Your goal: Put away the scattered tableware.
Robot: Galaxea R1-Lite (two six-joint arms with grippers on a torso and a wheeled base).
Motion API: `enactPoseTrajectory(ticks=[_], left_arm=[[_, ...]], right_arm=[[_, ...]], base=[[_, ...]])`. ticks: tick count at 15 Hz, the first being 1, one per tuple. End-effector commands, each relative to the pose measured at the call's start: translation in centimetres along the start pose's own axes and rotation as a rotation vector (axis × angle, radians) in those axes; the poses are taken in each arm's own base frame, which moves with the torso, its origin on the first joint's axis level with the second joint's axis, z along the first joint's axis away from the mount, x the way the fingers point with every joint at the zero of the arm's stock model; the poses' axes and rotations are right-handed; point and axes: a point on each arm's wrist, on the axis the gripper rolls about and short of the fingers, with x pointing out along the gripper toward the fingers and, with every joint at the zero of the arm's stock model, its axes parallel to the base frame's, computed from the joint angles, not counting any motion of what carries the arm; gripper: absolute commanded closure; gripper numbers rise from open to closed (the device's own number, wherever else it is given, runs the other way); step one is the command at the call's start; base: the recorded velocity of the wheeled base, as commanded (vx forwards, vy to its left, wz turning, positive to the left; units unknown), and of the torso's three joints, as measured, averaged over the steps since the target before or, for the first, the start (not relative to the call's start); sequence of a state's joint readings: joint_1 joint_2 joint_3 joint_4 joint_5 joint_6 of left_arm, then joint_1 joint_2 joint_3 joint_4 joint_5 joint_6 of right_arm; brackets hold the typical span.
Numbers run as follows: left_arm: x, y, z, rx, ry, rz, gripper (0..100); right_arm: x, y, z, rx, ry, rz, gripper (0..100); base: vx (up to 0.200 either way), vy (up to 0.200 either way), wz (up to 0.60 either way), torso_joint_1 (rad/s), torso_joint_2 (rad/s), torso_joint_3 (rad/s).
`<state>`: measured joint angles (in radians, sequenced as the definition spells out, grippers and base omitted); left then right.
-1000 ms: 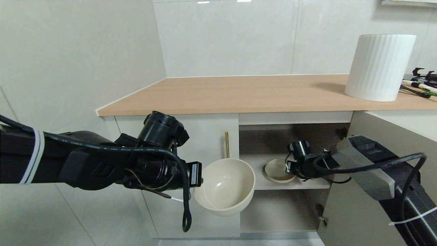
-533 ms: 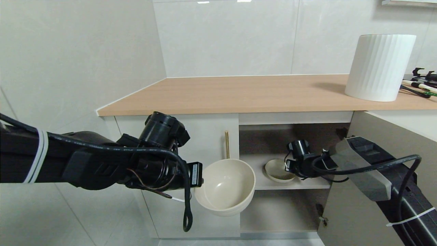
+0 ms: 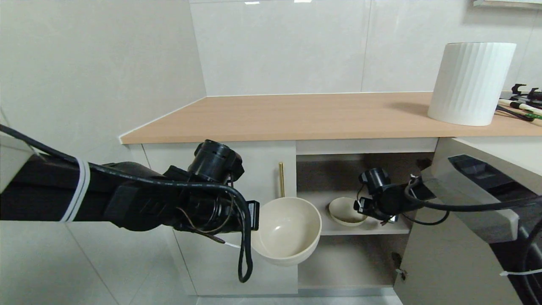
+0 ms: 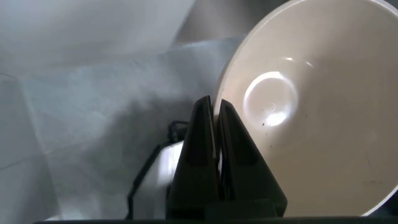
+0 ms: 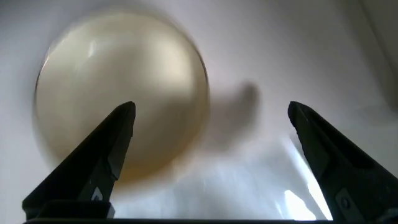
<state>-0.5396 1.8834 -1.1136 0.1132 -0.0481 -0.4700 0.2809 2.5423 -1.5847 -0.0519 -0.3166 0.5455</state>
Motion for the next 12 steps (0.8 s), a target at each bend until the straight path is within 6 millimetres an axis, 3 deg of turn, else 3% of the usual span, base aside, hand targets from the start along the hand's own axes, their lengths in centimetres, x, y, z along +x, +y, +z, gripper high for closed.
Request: enactPoseTrajectory(ticks=[1,2,7,9,12], left_arm=[[1.8,-0.7,-0.4,0.026,0.009,0.059,100],[2.8,-0.9,-0.8,0.041,0.012,0.110,100],[4.6,-1.9,-2.3,0.084,0.045,0.160,100],[5.4,-2.4,-3.1,0.104,0.065,0.168,100],[5.4,-2.8,-3.2,0.108,0.066,0.161,100]], right_arm=[[-8.4,0.3,0.2,-0.035,0.041,0.114,0],[-11.8,0.5,-0.2,-0.062,0.047,0.176,0],[-23.5,0.5,-1.7,-0.169,0.038,0.413,0],[-26.0,0.9,-2.7,-0.222,0.093,0.489,0],[-26.3,2.4,-5.3,-0.299,0.161,0.502,0]], base=[[0.000,0.000,0.00,0.000,0.00,0.000],[0.000,0.000,0.00,0.000,0.00,0.000],[0.000,0.000,0.00,0.000,0.00,0.000],[0.000,0.000,0.00,0.000,0.00,0.000],[0.000,0.000,0.00,0.000,0.00,0.000]])
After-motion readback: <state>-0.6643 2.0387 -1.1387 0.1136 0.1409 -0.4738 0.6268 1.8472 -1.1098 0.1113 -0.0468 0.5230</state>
